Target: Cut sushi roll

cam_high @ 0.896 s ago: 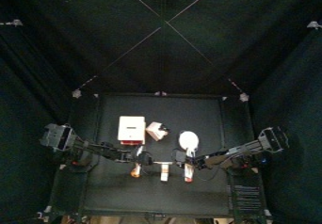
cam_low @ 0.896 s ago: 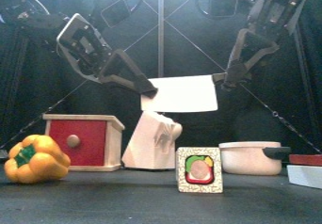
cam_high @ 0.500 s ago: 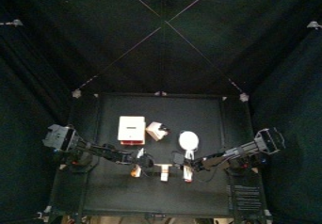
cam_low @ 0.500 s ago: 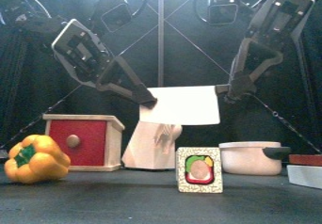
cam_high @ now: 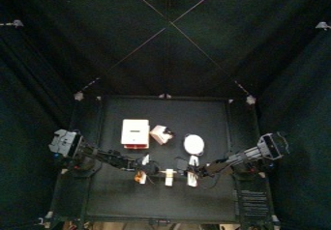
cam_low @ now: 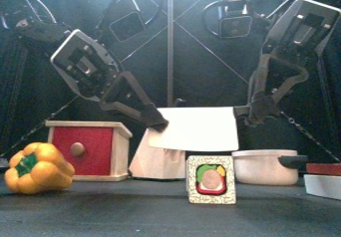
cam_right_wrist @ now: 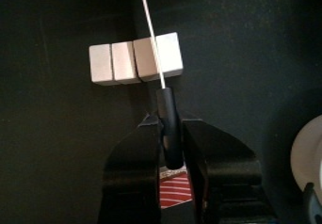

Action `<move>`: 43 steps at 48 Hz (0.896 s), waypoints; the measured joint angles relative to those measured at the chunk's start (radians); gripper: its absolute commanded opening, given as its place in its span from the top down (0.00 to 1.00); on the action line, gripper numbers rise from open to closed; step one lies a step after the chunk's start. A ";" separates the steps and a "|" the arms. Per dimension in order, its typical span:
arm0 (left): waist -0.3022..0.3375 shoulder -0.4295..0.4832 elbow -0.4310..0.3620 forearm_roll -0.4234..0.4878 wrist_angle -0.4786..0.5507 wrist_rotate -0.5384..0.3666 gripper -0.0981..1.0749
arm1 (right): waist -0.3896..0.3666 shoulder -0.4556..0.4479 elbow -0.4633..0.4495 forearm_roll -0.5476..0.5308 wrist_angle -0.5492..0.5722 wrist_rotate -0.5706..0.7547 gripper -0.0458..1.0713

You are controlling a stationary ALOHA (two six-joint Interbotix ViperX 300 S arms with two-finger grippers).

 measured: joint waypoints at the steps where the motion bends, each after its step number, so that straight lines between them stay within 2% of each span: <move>1: 0.000 0.002 -0.002 -0.002 0.000 0.000 0.76 | 0.000 0.003 0.002 0.000 0.000 0.000 0.65; 43: -0.002 0.021 -0.006 -0.003 0.000 -0.002 0.76 | 0.000 0.032 0.002 0.000 -0.002 0.000 0.65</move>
